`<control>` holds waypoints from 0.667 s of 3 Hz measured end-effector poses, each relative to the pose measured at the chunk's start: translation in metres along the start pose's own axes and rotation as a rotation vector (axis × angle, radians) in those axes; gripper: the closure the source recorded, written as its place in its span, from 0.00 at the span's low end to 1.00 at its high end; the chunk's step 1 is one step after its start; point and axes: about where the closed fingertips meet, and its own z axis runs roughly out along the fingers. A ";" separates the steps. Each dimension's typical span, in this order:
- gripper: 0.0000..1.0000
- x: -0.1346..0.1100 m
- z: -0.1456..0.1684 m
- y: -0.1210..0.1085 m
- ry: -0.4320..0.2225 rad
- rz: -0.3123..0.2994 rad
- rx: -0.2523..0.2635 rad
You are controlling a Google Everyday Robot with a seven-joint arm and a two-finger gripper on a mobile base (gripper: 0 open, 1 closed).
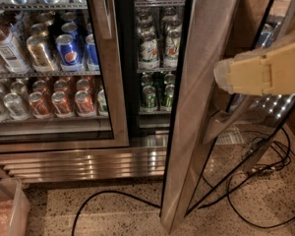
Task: Open right fridge door
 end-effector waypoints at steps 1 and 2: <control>0.00 0.000 0.000 0.000 0.000 0.000 0.000; 0.00 0.000 0.000 0.000 0.000 0.000 0.000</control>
Offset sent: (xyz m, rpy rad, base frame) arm -0.1078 -0.0726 0.0566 0.0953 0.1217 -0.0934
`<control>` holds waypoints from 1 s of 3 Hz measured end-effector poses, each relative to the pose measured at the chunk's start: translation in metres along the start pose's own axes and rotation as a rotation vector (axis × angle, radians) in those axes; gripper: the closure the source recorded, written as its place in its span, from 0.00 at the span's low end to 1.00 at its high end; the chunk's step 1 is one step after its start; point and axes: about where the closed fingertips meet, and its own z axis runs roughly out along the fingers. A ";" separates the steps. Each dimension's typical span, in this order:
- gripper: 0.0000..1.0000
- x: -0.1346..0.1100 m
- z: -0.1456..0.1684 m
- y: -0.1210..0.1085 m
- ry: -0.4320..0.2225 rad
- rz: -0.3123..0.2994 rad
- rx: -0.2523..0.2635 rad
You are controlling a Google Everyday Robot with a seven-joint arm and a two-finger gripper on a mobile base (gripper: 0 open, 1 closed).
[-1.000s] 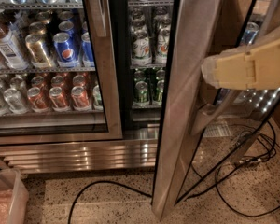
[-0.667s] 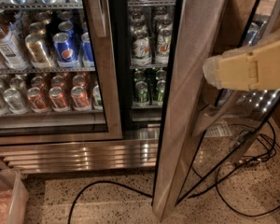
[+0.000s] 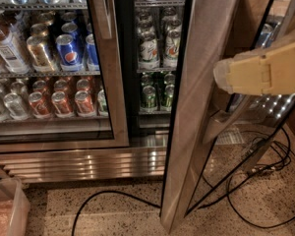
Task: Open right fridge door
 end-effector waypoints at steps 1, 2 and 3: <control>0.00 0.000 0.000 0.000 0.000 0.000 0.000; 0.00 0.000 0.000 0.000 0.000 0.000 0.000; 0.00 0.000 0.000 0.000 0.000 0.000 0.000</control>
Offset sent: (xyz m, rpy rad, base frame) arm -0.4100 -0.3482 0.1900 -0.2088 -0.2309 -1.0465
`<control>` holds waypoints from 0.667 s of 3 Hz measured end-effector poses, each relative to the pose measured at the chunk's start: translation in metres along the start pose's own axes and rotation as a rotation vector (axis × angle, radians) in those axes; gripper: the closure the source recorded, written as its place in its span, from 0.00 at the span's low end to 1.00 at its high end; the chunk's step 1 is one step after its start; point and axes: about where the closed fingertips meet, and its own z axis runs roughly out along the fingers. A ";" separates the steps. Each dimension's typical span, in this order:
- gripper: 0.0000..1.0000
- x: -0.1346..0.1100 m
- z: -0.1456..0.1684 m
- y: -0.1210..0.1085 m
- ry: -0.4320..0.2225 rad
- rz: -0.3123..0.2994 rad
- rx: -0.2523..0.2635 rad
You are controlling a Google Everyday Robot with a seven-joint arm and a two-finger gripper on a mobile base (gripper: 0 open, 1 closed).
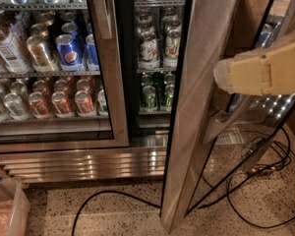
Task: Open right fridge door
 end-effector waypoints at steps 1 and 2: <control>0.18 0.000 0.000 0.000 0.000 0.000 0.000; 0.30 0.000 0.000 0.000 0.000 0.000 0.000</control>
Offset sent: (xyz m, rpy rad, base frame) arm 0.0000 0.0000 0.0000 0.0000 0.0000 0.0000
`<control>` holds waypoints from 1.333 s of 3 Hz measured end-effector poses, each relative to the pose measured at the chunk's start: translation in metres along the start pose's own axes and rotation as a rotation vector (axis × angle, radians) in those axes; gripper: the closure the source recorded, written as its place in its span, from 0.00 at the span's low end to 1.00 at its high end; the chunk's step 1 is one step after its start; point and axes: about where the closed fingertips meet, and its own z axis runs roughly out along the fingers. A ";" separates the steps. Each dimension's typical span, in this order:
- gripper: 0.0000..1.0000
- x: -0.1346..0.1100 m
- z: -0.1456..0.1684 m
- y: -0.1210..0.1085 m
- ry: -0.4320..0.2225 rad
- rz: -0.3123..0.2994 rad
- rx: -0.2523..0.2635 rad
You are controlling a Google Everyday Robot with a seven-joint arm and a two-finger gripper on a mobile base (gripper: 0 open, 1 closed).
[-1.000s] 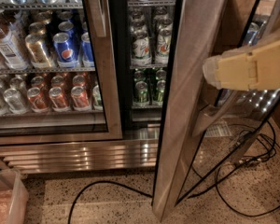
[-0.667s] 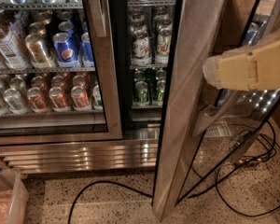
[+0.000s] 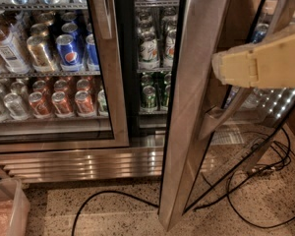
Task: Open right fridge door
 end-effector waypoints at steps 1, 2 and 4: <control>0.43 0.000 0.000 0.000 0.000 0.000 0.000; 0.55 0.000 0.000 0.000 0.000 0.000 0.000; 0.80 0.000 0.000 0.000 0.000 0.000 0.000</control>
Offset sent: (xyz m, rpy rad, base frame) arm 0.0000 0.0000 0.0000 0.0000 0.0000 0.0000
